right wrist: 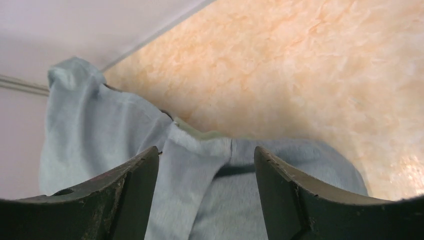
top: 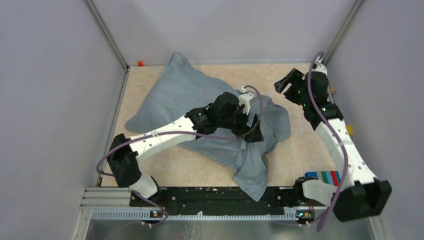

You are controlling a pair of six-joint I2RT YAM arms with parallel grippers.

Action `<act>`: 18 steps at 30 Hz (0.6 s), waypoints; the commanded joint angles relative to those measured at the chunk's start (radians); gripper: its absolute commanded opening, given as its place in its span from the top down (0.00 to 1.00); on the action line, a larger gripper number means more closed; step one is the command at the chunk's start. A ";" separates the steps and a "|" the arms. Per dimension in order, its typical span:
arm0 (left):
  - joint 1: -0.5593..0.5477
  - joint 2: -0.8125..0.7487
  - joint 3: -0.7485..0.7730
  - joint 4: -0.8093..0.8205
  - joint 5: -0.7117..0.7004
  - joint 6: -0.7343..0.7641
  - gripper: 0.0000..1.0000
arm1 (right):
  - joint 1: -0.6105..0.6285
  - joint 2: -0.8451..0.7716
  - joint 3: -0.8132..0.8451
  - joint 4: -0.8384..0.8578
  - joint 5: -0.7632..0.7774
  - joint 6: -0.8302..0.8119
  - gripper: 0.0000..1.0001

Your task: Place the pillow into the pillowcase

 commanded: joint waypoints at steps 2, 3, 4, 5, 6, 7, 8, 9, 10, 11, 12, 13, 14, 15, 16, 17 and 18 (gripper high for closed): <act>-0.104 -0.237 -0.084 -0.150 -0.311 -0.007 0.01 | -0.032 0.269 0.162 -0.014 -0.199 -0.118 0.31; -0.123 -0.266 -0.104 -0.182 -0.350 -0.027 0.01 | -0.032 0.320 0.174 0.001 -0.219 -0.129 0.30; -0.140 -0.291 -0.125 -0.207 -0.372 -0.049 0.01 | -0.032 0.352 0.179 0.022 -0.245 -0.140 0.30; -0.155 -0.315 -0.150 -0.232 -0.406 -0.069 0.01 | -0.031 0.379 0.183 0.036 -0.263 -0.143 0.30; -0.172 -0.333 -0.173 -0.268 -0.428 -0.097 0.01 | -0.032 0.406 0.187 0.046 -0.277 -0.147 0.30; -0.189 -0.348 -0.201 -0.292 -0.441 -0.117 0.01 | -0.032 0.429 0.193 0.053 -0.289 -0.149 0.30; -0.208 -0.360 -0.233 -0.317 -0.453 -0.135 0.01 | -0.032 0.456 0.198 0.052 -0.296 -0.152 0.30; -0.223 -0.372 -0.263 -0.338 -0.461 -0.157 0.01 | -0.032 0.476 0.200 0.052 -0.306 -0.152 0.30; -0.234 -0.382 -0.308 -0.355 -0.457 -0.180 0.01 | -0.032 0.491 0.199 0.054 -0.318 -0.151 0.30; -0.245 -0.392 -0.350 -0.350 -0.448 -0.202 0.01 | -0.031 0.501 0.194 0.061 -0.329 -0.149 0.30; -0.264 -0.404 -0.390 -0.331 -0.439 -0.225 0.01 | -0.032 0.503 0.185 0.066 -0.337 -0.142 0.30; -0.278 -0.417 -0.435 -0.301 -0.438 -0.251 0.01 | -0.032 0.503 0.172 0.076 -0.340 -0.135 0.31; -0.291 -0.425 -0.475 -0.266 -0.440 -0.279 0.01 | -0.031 0.498 0.158 0.083 -0.337 -0.126 0.31; -0.300 -0.431 -0.517 -0.224 -0.453 -0.309 0.02 | -0.031 0.492 0.146 0.091 -0.337 -0.120 0.32; -0.304 -0.436 -0.560 -0.175 -0.465 -0.336 0.03 | -0.032 0.487 0.138 0.096 -0.337 -0.116 0.32; -0.304 -0.442 -0.601 -0.114 -0.475 -0.355 0.04 | -0.031 0.488 0.135 0.096 -0.338 -0.111 0.33; -0.304 -0.453 -0.640 -0.042 -0.493 -0.375 0.06 | -0.032 0.490 0.133 0.095 -0.340 -0.109 0.34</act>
